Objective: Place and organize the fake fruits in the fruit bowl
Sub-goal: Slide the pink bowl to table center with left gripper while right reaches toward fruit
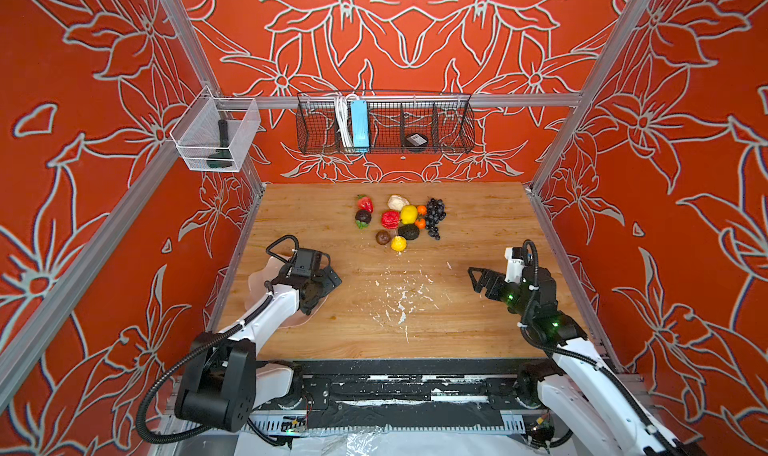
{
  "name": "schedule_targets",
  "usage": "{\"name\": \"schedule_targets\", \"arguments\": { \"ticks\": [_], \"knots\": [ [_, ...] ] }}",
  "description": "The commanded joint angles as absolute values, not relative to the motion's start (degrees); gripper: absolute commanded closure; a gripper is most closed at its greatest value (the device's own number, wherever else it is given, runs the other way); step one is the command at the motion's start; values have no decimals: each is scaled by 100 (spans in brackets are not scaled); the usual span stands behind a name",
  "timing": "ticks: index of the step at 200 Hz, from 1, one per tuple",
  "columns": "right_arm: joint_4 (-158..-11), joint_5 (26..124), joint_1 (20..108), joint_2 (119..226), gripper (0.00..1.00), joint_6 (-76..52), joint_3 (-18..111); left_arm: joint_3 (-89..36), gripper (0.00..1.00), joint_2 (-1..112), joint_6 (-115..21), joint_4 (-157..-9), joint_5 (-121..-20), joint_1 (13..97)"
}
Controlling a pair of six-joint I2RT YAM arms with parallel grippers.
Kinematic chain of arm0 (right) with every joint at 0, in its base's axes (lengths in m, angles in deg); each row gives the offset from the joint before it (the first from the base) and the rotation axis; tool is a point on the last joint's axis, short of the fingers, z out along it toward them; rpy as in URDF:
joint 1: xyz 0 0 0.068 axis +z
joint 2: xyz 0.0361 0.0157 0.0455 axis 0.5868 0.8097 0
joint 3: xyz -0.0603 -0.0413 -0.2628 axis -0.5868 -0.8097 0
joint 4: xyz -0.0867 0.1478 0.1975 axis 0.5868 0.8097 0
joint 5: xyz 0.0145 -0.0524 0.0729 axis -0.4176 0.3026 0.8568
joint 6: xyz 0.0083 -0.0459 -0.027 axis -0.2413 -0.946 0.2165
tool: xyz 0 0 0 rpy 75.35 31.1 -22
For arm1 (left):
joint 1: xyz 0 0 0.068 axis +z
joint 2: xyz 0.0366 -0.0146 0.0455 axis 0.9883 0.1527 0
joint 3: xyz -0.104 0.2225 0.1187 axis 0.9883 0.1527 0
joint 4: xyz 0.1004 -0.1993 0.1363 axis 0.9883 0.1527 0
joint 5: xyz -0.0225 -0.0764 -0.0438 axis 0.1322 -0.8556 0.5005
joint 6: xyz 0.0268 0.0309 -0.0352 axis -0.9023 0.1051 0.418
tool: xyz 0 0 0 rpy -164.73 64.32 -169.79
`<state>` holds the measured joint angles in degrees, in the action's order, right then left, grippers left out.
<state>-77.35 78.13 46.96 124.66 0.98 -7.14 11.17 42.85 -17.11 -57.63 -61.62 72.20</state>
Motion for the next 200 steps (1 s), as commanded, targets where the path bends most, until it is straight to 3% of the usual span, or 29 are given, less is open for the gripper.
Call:
{"name": "schedule_targets", "arguments": {
  "ticks": [1,46,132,200],
  "knots": [
    [-7529,7828,4736,12500,2,177,-431,1364,1,3926,-1361,-5886,-6304,6797],
    [-7391,7942,4737,12848,2,283,-243,1495,1,3548,-881,-6011,-6125,5749],
    [-6986,8107,4741,12938,2,259,101,945,1,4611,-255,-6658,-5759,3701],
    [-6913,8179,4738,13028,2,205,203,229,1,5484,-375,-7031,-5984,3259]
  ]
}}
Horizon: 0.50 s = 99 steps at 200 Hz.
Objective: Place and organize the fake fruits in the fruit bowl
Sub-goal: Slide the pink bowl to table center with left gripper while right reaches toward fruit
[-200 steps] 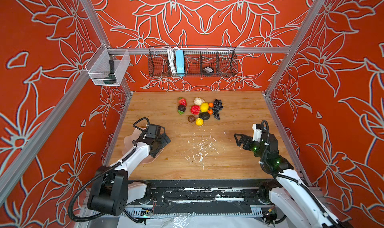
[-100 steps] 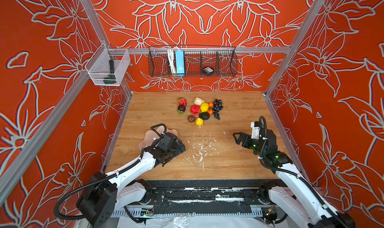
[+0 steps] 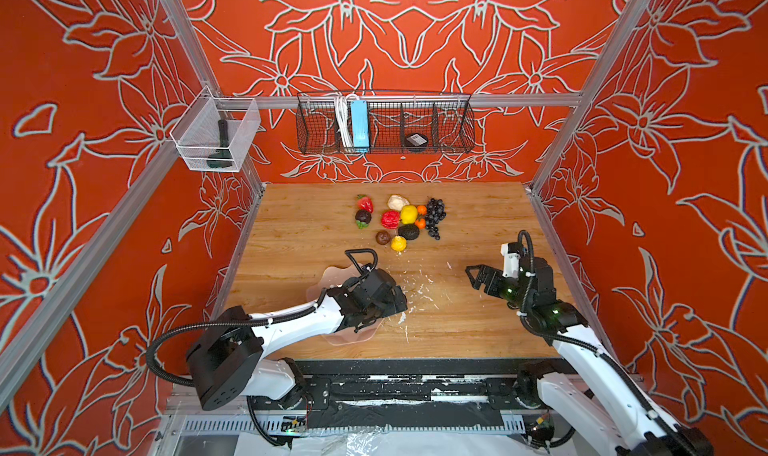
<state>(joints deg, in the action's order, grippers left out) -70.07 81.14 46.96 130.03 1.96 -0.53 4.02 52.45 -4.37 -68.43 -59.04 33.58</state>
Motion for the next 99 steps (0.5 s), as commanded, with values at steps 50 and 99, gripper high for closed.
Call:
{"name": "schedule_targets", "arguments": {
  "ticks": [50,99],
  "knots": [
    [-6754,8240,4740,13353,2,77,392,-214,1,5906,-516,-7037,-6098,3007],
    [-6819,8314,4736,13585,2,64,474,-392,1,5763,-736,-6877,-6137,2942]
  ]
}}
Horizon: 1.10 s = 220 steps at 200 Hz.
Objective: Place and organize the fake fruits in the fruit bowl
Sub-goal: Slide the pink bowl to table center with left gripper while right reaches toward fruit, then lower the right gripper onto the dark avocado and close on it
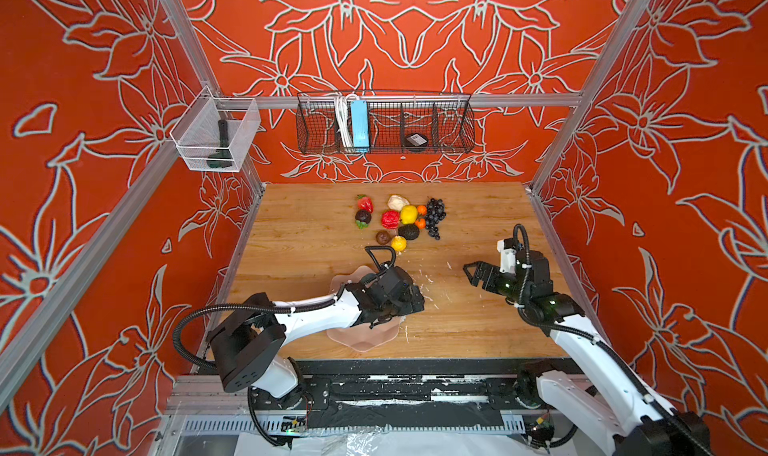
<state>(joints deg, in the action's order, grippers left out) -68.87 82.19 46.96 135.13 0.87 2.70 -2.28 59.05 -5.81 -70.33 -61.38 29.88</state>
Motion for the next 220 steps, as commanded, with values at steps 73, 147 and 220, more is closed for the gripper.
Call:
{"name": "schedule_targets", "arguments": {
  "ticks": [73,147,220],
  "knots": [
    [-6680,8626,4957,14437,4,-98,1307,-475,1,3504,-2111,-4659,-5023,4047],
    [-6615,7805,6190,16507,12,-393,2735,1132,1,749,-2481,-4358,-4249,5625],
    [-5575,6918,7052,19025,32,-1122,5143,2231,2,-924,-2882,-4708,-3811,5634]
  ]
}}
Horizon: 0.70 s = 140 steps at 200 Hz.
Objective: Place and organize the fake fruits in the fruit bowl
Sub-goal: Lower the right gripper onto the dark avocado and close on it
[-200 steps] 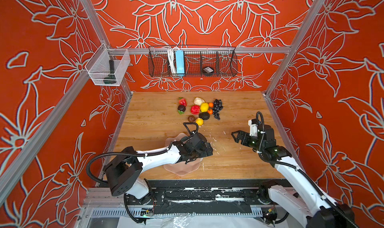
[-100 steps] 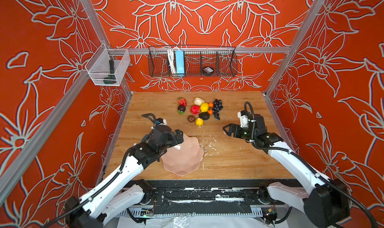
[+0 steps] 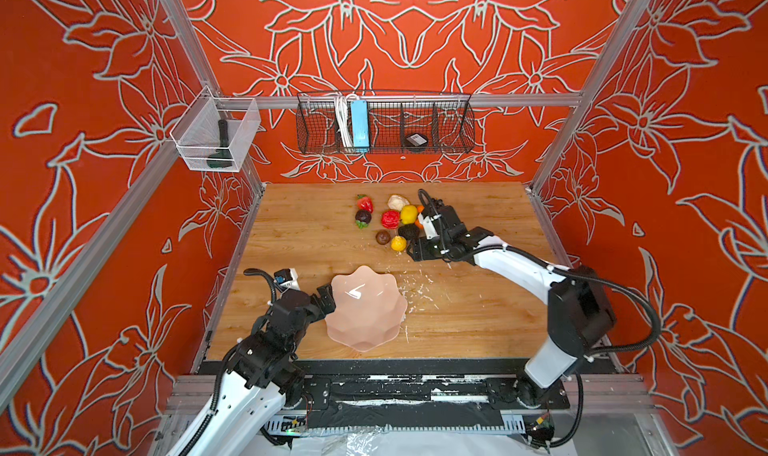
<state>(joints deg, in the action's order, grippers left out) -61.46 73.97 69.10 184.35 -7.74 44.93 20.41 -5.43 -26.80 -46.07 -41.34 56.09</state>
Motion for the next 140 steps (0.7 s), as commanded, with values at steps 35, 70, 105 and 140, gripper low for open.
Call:
{"name": "schedule_targets", "arguments": {
  "ticks": [35,70,105,140],
  "knots": [
    [-5240,6652,7135,19895,41,-1380,6068,2307,1,-1312,-2909,-4700,-3869,5634],
    [-4894,6401,7135,20529,45,-1582,6881,2317,1,-1196,-2891,-4753,-3944,5634],
    [-4689,6220,7135,20923,48,-1691,7432,2290,1,-915,-2898,-4854,-4012,5634],
    [-4508,6157,7135,21237,52,-1702,7849,2299,2,-818,-2898,-4900,-4015,5634]
  ]
}}
